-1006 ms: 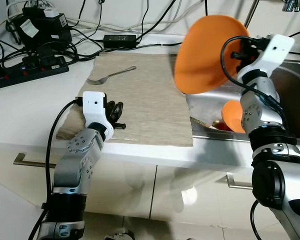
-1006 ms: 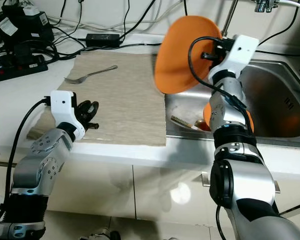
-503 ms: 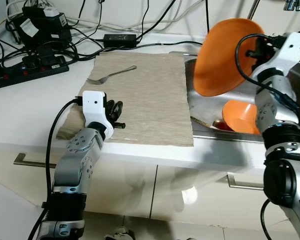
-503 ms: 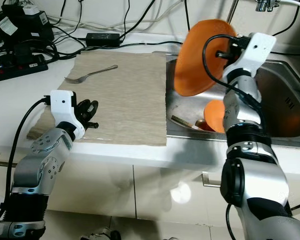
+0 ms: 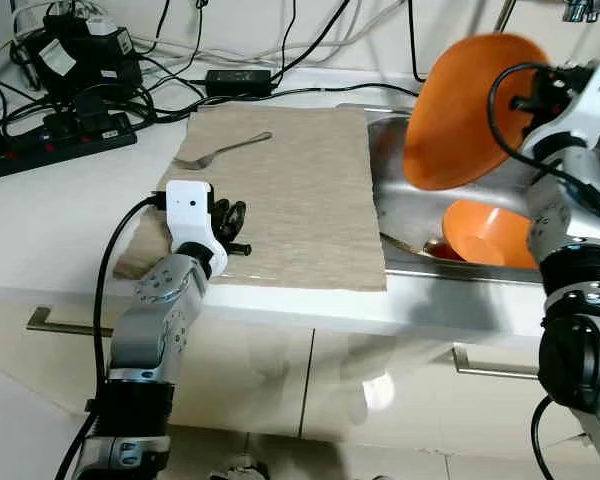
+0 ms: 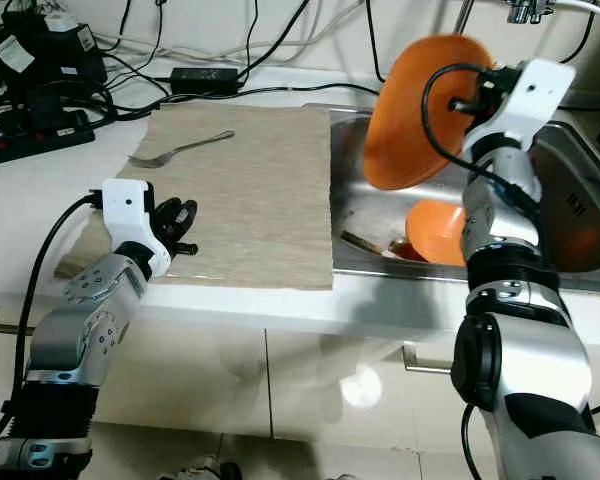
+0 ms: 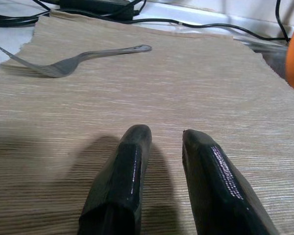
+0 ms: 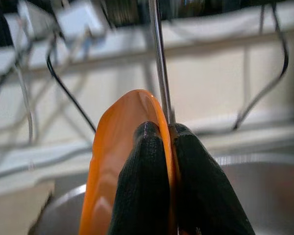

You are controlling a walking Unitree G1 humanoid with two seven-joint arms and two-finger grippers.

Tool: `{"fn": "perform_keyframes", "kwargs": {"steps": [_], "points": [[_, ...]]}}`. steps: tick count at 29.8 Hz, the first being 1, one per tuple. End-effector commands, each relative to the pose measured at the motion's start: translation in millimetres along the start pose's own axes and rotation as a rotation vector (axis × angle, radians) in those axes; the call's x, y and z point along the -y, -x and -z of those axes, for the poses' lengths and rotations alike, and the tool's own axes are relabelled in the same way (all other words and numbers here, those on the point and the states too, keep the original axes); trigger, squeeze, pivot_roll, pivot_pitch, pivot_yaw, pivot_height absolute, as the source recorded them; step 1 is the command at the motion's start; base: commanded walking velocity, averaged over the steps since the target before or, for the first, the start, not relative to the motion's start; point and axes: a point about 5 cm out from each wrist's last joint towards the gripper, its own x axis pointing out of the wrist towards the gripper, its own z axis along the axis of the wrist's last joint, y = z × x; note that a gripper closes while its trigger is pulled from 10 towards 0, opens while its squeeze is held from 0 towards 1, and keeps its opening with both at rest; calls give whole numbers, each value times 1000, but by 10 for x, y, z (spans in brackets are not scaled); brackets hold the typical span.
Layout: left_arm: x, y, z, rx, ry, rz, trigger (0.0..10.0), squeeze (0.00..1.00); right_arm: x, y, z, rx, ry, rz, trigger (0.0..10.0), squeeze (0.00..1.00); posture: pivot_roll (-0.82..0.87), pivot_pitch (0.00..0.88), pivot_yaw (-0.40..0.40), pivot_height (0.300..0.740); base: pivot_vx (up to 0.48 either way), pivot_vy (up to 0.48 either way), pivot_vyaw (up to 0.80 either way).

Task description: Kitchen organization

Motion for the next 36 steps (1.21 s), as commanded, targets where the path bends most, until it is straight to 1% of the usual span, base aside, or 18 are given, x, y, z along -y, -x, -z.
{"fn": "perform_keyframes", "kwargs": {"steps": [1, 2, 3, 6, 11, 13, 14, 15, 16, 20, 21, 23, 24, 31, 36], "points": [[-36, -28, -36, 0, -18, -8, 10000, 0, 12, -1, 20, -12, -1, 18, 10000, 0, 11, 0, 36, 740, 0, 0, 0], [-36, -28, -36, 0, -18, -8, 10000, 0, 12, -1, 20, -12, -1, 18, 10000, 0, 11, 0, 36, 740, 0, 0, 0], [-43, -29, -41, 0, -20, -8, 10000, 0, 12, 15, 82, -36, -7, 25, 10000, 0, 16, 0, 38, 740, 0, 0, 0], [-74, -29, -76, 5, -35, -11, 10000, 0, 13, 106, 339, -126, -14, 56, 10000, 0, 29, 0, 41, 740, 0, 0, 0], [-111, -10, -90, 6, -45, -18, 10000, 0, 10, 154, 438, -151, 16, 69, 10000, 0, 40, 0, 44, 740, 0, 0, 0], [-133, 2, -95, 5, -50, -23, 10000, 0, 40, 184, 494, -174, 59, 81, 10000, 0, 43, 0, 44, 740, 0, 0, 0], [-133, 2, -95, 5, -50, -23, 10000, 0, 40, 184, 494, -174, 59, 81, 10000, 0, 43, 0, 44, 740, 0, 0, 0], [-140, 5, -100, 5, -52, -24, 10000, 0, 54, 206, 538, -195, 89, 86, 10000, 0, 44, 0, 46, 740, 0, 0, 0], [-144, 5, -104, 5, -54, -24, 10000, 0, 65, 220, 565, -208, 99, 92, 10000, 0, 45, 0, 47, 740, 0, 0, 0], [-149, 5, -114, 6, -57, -24, 10000, 0, 84, 248, 614, -230, 116, 109, 10000, 0, 45, 0, 48, 740, 0, 0, 0], [-151, 1, -120, 7, -59, -23, 10000, 0, 85, 258, 630, -234, 121, 114, 10000, 914, 45, 0, 48, 740, 0, 0, 0], [-152, -1, -122, 7, -60, -23, 10000, 0, 85, 260, 634, -234, 122, 117, 10000, 914, 45, 0, 48, 740, 0, 0, 0], [-157, -4, -124, 7, -61, -24, 10000, 0, 82, 256, 627, -230, 137, 123, 10000, 1000, 44, 0, 46, 740, 0, 0, 0], [-157, -1, -122, 6, -60, -25, 10000, 0, 55, 251, 631, -234, 141, 115, 10000, 1000, 47, 3, 43, 740, 0, 0, 0], [-159, 3, -124, 5, -62, -27, 10000, 0, 41, 271, 673, -250, 133, 117, 10000, 1000, 51, 8, 42, 740, 0, 0, 0]]}}
